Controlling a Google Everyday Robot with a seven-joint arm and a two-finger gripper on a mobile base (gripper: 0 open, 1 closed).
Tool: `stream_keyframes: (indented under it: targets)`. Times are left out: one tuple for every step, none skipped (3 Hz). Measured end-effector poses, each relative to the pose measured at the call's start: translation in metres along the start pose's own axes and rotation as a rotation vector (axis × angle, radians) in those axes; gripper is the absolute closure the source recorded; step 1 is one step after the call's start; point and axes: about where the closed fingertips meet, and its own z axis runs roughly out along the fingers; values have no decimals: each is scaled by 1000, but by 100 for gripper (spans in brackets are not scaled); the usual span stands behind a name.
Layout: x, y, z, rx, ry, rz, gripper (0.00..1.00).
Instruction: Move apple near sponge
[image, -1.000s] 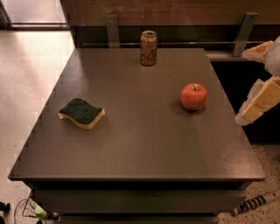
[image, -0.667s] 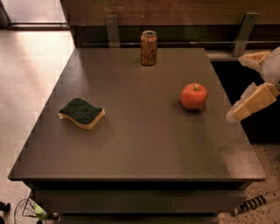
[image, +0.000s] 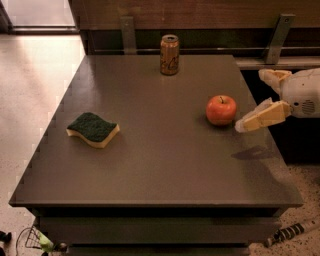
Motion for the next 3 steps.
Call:
stream_keyframes:
  targets:
    - [-2, -1, 2, 2, -14, 4, 0]
    - [14, 3, 32, -32, -29, 42, 0]
    - [36, 5, 74, -73, -71, 91, 2]
